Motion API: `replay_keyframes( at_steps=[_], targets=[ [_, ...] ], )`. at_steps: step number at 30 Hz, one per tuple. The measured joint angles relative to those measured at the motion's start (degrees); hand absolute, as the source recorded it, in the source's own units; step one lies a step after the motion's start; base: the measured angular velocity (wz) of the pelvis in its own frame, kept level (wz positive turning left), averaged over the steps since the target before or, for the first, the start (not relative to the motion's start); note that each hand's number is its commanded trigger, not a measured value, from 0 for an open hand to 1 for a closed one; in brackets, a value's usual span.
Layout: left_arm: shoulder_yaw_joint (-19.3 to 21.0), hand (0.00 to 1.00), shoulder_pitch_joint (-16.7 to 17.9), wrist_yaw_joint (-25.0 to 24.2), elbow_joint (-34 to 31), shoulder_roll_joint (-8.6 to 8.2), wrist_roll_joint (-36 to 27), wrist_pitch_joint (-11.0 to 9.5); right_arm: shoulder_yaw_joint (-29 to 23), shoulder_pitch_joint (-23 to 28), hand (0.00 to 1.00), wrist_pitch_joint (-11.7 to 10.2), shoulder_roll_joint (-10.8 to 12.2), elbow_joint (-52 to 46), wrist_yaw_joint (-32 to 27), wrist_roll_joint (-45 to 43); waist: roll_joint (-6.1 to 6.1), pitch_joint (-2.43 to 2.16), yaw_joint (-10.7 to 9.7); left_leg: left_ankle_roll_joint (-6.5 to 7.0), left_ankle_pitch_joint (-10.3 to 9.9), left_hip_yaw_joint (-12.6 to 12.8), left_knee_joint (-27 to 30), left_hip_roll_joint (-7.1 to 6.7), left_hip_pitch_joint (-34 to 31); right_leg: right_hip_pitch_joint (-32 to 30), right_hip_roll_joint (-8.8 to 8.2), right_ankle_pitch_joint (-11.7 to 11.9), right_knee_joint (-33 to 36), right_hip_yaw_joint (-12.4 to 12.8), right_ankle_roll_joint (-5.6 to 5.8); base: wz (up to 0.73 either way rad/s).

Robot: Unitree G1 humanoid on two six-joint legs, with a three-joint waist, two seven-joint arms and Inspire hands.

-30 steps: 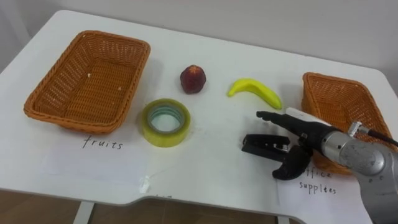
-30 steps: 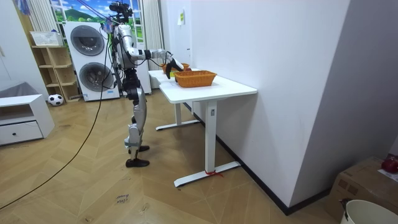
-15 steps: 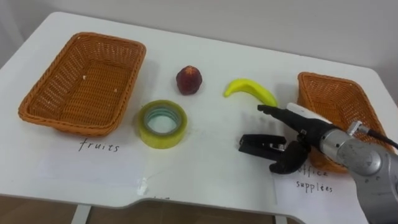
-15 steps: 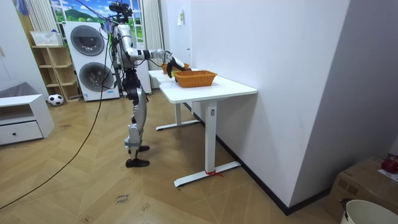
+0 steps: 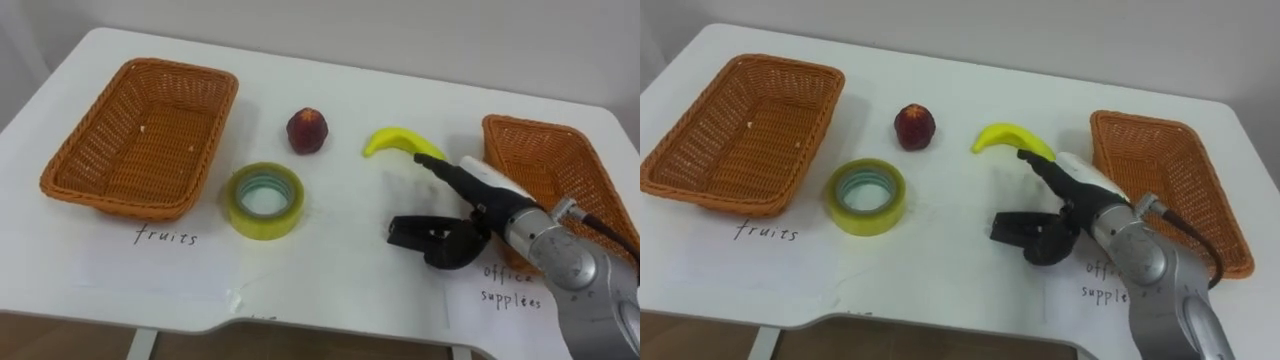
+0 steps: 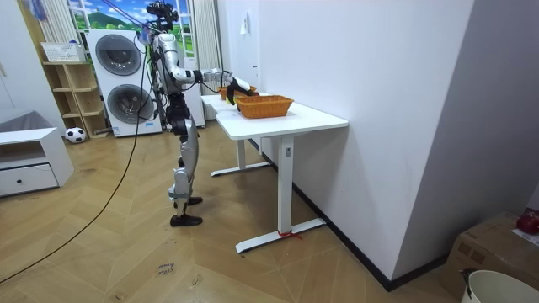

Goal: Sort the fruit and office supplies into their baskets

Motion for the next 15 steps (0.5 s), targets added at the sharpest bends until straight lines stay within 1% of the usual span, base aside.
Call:
replay_keyframes(
  at_steps=[6, 10, 15],
  targets=[
    [-0.1, 0.00, 0.0, -0.1, 0.1, 0.08, 0.0, 0.0, 0.7, 1.7, 0.00, 0.2, 0.0, 0.0, 0.2, -0.2, -0.32, 0.07, 0.2, 0.00, 0.0, 0.1, -0.1, 0.00, -0.2, -0.3, 0.00, 0.0, 0.1, -0.4, 0.00, 0.00],
    [-0.2, 0.00, 0.0, -0.9, 0.1, 0.08, 0.0, 0.0, 1.5, 3.0, 0.00, 0.3, 0.0, 0.0, 0.3, -0.2, -0.44, 0.11, 0.2, 0.01, 0.0, 0.0, -0.1, 0.00, -0.4, -0.4, -0.06, 0.0, 0.1, -1.4, 0.00, 0.00],
    [-0.2, 0.00, -0.1, -2.4, 0.0, 0.05, 0.1, 0.1, 2.2, 3.0, 0.00, 0.4, 0.0, 0.0, 0.7, -0.4, -0.46, 0.10, 0.2, 0.01, 0.0, -0.1, 0.0, 0.00, -0.9, -0.7, -0.06, 0.0, 0.1, -1.6, 0.00, 0.01]
  ],
)
